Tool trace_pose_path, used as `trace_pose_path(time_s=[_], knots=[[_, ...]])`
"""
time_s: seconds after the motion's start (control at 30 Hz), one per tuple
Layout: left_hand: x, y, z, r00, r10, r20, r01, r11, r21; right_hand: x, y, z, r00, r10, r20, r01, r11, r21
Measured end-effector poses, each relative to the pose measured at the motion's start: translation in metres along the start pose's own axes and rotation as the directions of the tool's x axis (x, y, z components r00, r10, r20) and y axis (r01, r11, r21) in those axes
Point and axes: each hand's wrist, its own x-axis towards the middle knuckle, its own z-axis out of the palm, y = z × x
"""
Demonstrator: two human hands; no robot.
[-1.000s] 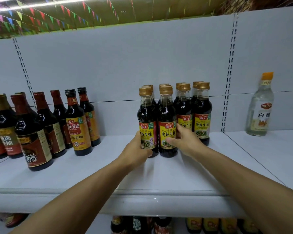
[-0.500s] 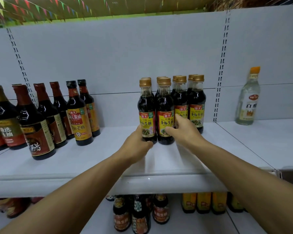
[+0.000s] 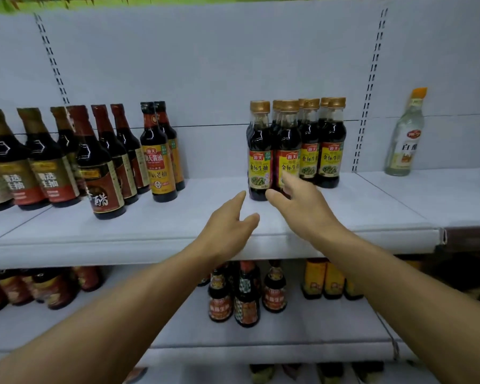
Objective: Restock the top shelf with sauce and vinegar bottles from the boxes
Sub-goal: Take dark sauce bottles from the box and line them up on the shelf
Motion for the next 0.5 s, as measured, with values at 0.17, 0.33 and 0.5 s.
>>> trace_pose_path(time_s=[0.17,0.33,0.5], knots=[[-0.037,-0.007,-0.006,0.999,0.041,0.0,-0.041,0.998,-0.042,-0.04,-0.014,0.013,0.997,-0.029,-0.067,0.029,1.0,0.002],[-0.071,-0.015,-0.01,0.996,0.087,-0.006,-0.087,0.993,-0.084,-0.079,-0.024,0.027,0.989,-0.064,-0.137,0.071,0.996,0.048],[-0.102,-0.029,-0.008,0.997,0.07,0.014,-0.067,0.988,-0.138,-0.107,-0.029,0.042,0.989,-0.076,-0.127,0.082,0.996,0.038]])
